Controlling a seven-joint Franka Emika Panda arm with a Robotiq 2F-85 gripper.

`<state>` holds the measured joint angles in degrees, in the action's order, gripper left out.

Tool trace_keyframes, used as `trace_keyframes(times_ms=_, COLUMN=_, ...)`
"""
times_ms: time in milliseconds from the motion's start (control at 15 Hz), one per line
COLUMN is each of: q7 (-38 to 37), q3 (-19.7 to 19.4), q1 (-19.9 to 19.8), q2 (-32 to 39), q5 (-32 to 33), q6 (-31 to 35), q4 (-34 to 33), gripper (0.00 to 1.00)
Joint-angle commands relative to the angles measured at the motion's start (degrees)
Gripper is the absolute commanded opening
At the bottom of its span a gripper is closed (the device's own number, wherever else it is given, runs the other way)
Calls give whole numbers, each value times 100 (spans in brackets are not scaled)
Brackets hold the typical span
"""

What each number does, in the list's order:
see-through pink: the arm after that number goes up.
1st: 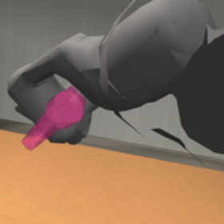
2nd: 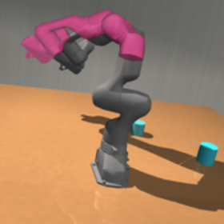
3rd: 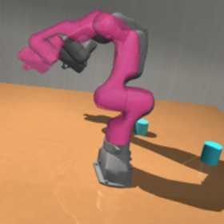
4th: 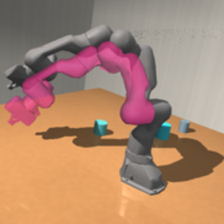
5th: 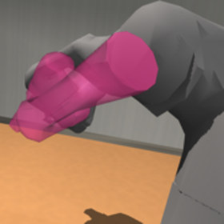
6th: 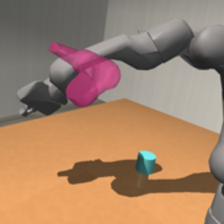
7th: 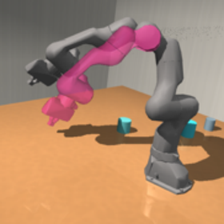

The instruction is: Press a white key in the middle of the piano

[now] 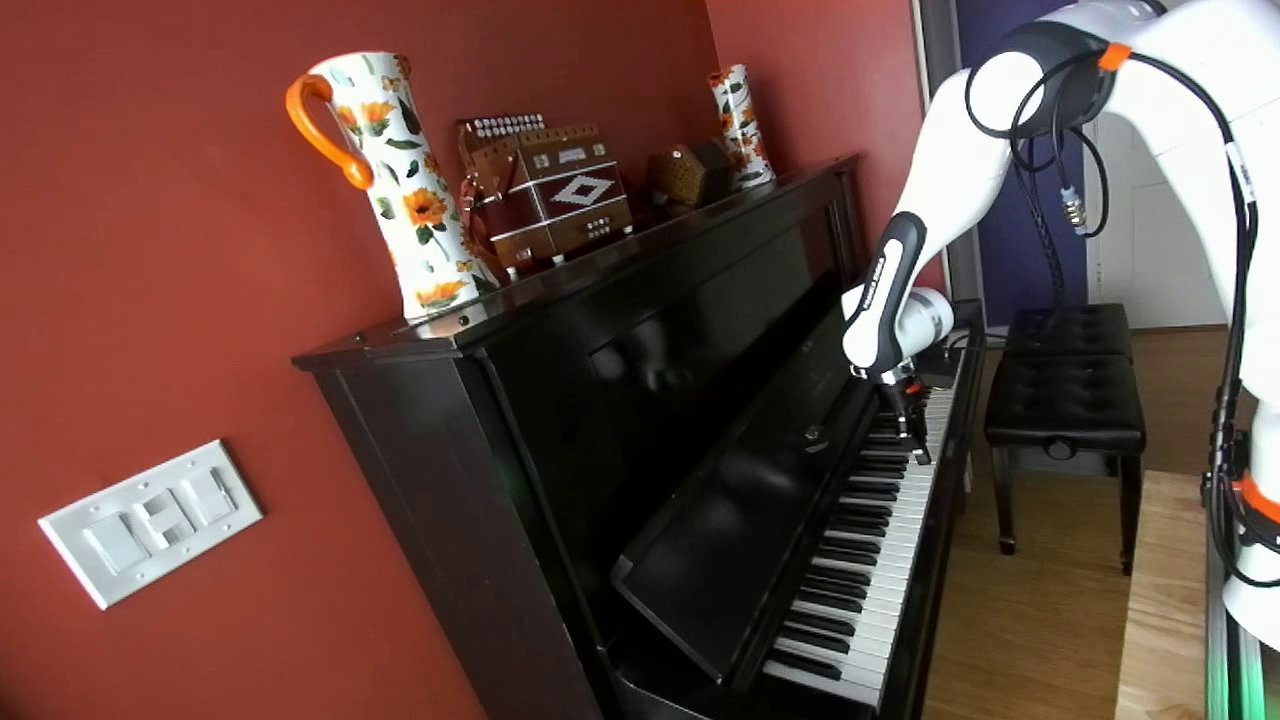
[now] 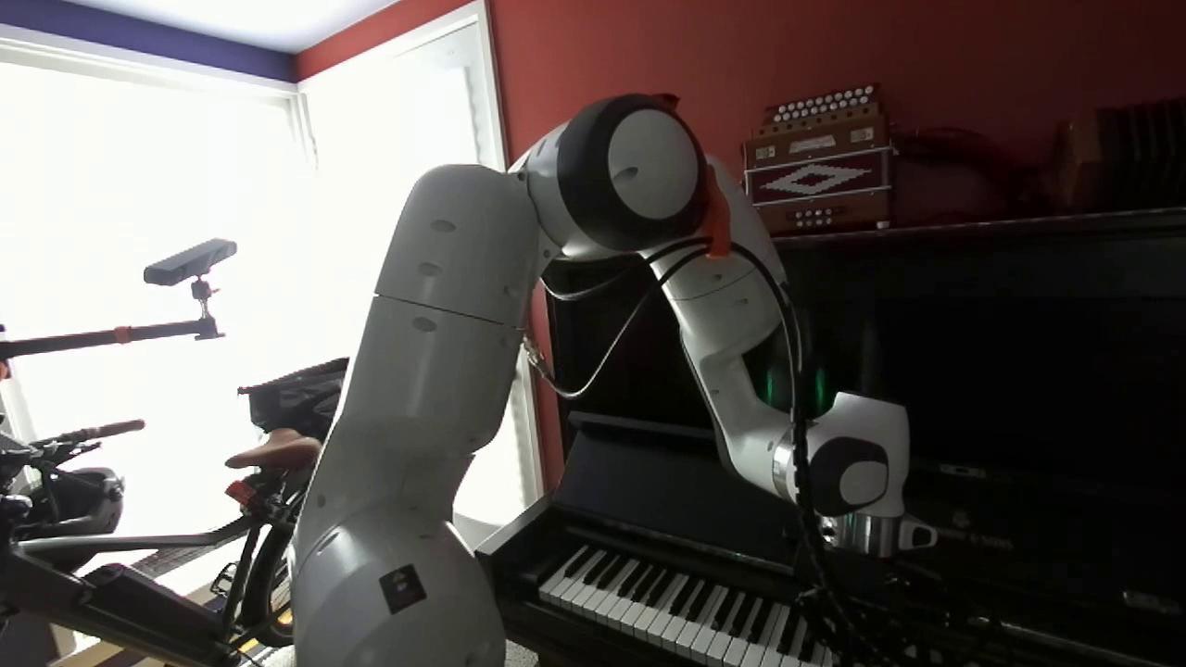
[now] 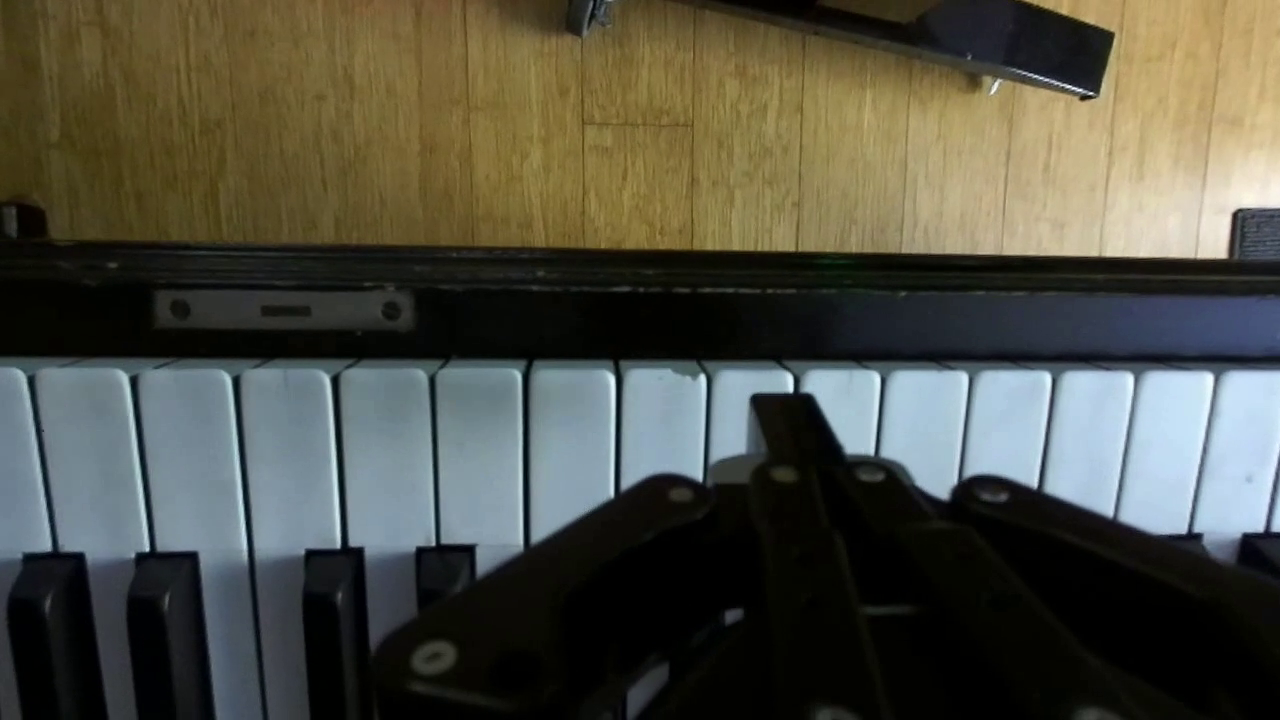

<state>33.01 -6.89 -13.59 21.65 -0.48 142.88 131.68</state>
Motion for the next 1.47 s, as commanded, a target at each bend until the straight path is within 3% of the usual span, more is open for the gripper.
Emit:
trace_keyframes(times_ms=0, q7=112, q3=113, q1=-166, q2=260, q5=123, q6=236, q4=-162, gripper=0)
trace_keyframes(times_ms=1400, q7=129, q3=191, q1=-354, q2=701, q5=285, q6=571, q4=-375, gripper=0)
